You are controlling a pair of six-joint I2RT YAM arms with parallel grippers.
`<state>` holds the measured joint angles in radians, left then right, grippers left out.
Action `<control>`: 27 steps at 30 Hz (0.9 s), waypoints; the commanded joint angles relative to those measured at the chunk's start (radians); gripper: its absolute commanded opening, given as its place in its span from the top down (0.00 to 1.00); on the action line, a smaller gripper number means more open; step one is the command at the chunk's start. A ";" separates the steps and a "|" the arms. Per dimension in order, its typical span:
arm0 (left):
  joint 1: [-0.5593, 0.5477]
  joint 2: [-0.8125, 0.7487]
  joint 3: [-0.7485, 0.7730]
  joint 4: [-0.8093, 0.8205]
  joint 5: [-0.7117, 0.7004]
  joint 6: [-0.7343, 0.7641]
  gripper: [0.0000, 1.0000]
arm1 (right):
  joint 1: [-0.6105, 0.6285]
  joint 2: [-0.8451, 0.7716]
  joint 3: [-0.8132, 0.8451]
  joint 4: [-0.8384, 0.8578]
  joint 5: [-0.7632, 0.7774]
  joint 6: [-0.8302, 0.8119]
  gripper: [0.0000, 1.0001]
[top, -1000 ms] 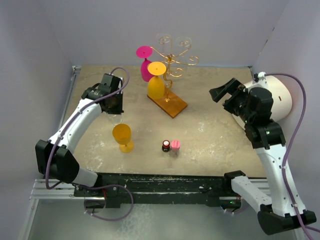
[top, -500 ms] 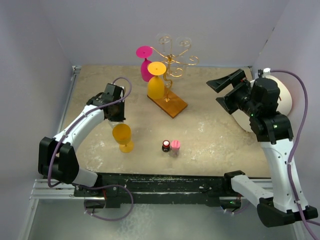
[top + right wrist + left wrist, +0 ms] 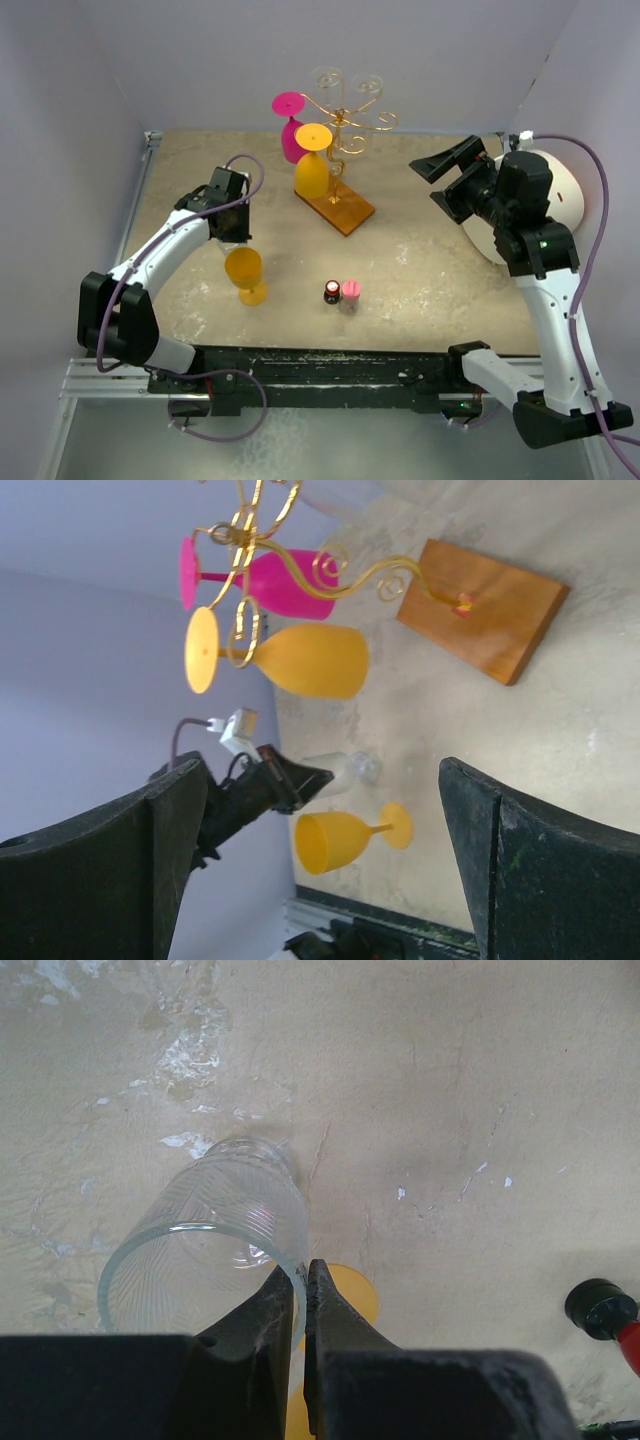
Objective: Take the wine glass off the wine glass rack
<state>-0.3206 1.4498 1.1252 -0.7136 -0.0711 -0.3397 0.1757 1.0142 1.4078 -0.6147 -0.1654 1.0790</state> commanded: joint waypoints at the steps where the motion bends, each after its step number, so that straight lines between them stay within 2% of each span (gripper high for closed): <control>1: 0.011 0.020 0.030 0.056 -0.004 0.009 1.00 | -0.004 -0.048 -0.023 0.053 0.117 -0.150 0.00; 6: 0.011 0.052 0.038 0.050 0.003 0.016 1.00 | -0.004 -0.089 -0.039 0.024 0.267 -0.225 0.00; 12: 0.011 0.068 0.029 0.060 0.007 0.007 0.99 | -0.004 -0.090 -0.070 0.016 0.286 -0.240 0.00; 19: 0.011 0.002 0.027 0.040 -0.005 0.002 0.55 | -0.004 -0.080 -0.106 0.034 0.235 -0.270 0.00; 27: 0.012 -0.121 0.083 0.003 -0.027 0.015 0.29 | -0.004 -0.132 -0.206 0.123 0.104 -0.413 0.00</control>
<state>-0.3149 1.4212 1.1419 -0.7132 -0.0769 -0.3367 0.1757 0.9226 1.2224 -0.5758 0.0071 0.7597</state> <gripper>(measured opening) 0.674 0.998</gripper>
